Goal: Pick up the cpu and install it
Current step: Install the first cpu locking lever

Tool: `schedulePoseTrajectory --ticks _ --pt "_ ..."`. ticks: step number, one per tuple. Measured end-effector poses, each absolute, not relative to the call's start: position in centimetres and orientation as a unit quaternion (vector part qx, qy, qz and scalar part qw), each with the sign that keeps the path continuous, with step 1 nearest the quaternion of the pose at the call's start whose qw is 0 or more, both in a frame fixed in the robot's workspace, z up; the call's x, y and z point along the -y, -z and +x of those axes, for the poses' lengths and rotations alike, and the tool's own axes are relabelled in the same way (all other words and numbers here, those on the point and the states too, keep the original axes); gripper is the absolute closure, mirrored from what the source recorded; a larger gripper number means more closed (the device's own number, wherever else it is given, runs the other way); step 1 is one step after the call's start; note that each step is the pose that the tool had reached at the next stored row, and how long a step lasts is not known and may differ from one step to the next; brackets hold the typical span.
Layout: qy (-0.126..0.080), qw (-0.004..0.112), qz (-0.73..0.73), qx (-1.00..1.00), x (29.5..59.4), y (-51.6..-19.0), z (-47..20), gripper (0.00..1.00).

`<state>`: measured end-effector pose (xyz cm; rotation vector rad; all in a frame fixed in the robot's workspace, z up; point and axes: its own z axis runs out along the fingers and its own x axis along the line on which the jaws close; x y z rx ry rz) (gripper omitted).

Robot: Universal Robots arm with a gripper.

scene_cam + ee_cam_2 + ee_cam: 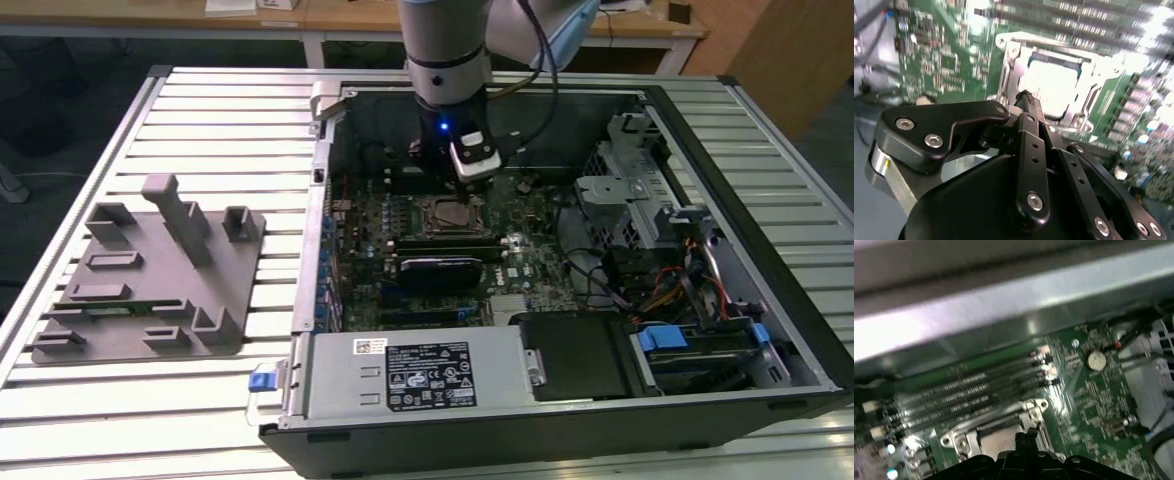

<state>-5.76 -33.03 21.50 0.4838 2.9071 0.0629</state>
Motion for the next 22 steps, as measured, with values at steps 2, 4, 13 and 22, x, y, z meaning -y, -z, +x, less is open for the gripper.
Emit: schedulePoseTrajectory --ticks 2,4,13,22 --pt "-0.005 0.096 0.162 -0.982 33.03 -21.51 -5.59 0.89" --pt "0.006 0.090 0.161 -0.983 33.01 -21.51 -5.35 0.89" --pt "0.012 0.072 0.161 -0.984 33.01 -21.51 -5.00 0.89" --pt "0.013 0.061 0.160 -0.985 33.01 -21.48 -4.96 0.89"
